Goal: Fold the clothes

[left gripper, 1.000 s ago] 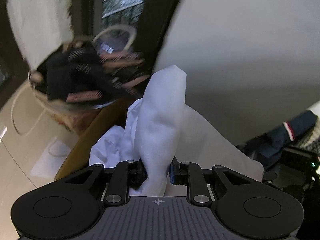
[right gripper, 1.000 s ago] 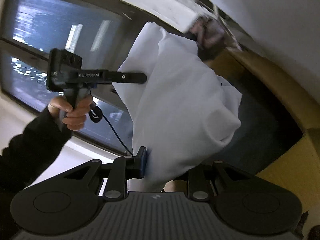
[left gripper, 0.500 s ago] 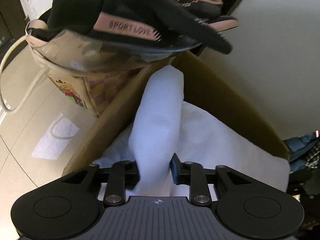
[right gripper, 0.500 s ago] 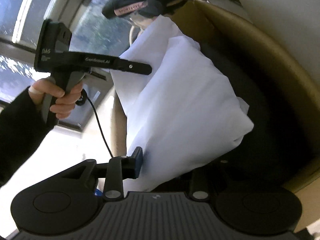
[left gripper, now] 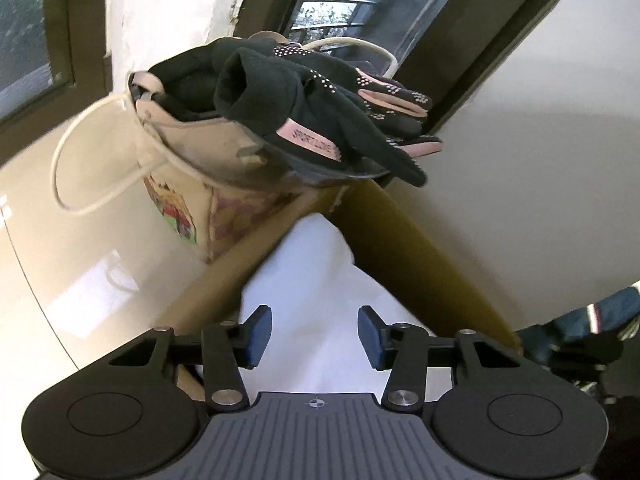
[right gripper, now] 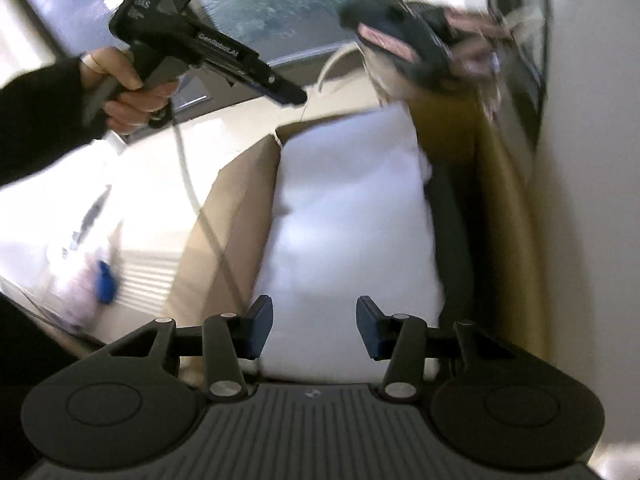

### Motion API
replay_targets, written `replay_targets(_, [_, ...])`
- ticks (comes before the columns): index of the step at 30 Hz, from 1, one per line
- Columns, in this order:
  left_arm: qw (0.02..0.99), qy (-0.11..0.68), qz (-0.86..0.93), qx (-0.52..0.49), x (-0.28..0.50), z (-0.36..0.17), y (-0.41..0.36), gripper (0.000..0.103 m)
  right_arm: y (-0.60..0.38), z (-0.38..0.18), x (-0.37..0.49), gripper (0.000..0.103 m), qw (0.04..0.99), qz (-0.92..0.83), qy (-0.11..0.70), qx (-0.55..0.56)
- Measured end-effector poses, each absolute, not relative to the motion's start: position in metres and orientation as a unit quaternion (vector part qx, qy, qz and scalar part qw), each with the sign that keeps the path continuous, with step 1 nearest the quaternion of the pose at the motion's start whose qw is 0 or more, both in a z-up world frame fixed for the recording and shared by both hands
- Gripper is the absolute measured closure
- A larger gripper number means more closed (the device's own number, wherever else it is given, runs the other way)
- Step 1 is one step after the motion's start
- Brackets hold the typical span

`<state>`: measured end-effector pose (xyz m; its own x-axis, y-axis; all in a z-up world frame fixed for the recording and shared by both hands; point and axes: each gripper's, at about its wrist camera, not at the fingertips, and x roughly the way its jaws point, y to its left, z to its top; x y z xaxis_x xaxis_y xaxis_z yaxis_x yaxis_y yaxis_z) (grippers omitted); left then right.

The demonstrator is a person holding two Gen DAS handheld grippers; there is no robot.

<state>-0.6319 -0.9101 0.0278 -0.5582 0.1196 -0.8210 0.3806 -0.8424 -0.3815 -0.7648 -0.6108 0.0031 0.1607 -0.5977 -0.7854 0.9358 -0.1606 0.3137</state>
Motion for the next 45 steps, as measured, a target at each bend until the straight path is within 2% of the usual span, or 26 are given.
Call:
replay_targets(5, [0.099, 0.277, -0.850, 0.437, -0.623, 0.068, -0.887, 0.051, -0.650, -0.041, -0.765, 0.050, 0.604, -0.629, 0.282, 0.401])
replay_targets(10, [0.144, 0.298, -0.855, 0.398, -0.611, 0.122, -0.862, 0.038, -0.659, -0.085, -0.766, 0.050, 0.574, -0.596, 0.337, 0.449])
replay_targets(14, [0.170, 0.327, -0.862, 0.347, -0.592, 0.167, -0.840, 0.013, -0.658, -0.067, -0.778, 0.050, 0.593, -0.597, 0.328, 0.431])
replay_targets(19, [0.218, 0.311, -0.876, 0.298, -0.571, 0.201, -0.813, 0.003, -0.675, -0.023, -0.799, 0.049, 0.627, -0.628, 0.281, 0.366])
replay_targets(23, [0.260, 0.307, -0.873, 0.275, -0.559, 0.203, -0.804, 0.001, -0.707, -0.013, -0.805, 0.049, 0.632, -0.646, 0.247, 0.349])
replay_targets(29, [0.289, 0.334, -0.850, 0.287, -0.549, 0.189, -0.802, 0.001, -0.769, -0.031, -0.787, 0.040, 0.619, -0.660, 0.227, 0.360])
replay_targets(33, [0.294, 0.335, -0.840, 0.310, -0.548, 0.184, -0.791, 0.001, -0.810, -0.052, -0.768, 0.029, 0.595, -0.675, 0.264, 0.348])
replay_targets(36, [0.292, 0.324, -0.845, 0.309, -0.549, 0.187, -0.776, 0.001, -0.829, -0.070, -0.760, 0.025, 0.572, -0.687, 0.290, 0.341])
replay_targets(42, [0.297, 0.302, -0.855, 0.298, -0.553, 0.192, -0.744, 0.000, -0.852, -0.108, -0.765, 0.024, 0.549, -0.683, 0.315, 0.365])
replay_targets(45, [0.303, 0.296, -0.856, 0.297, -0.556, 0.191, -0.728, 0.000, -0.848, -0.106, -0.771, 0.023, 0.554, -0.678, 0.302, 0.377])
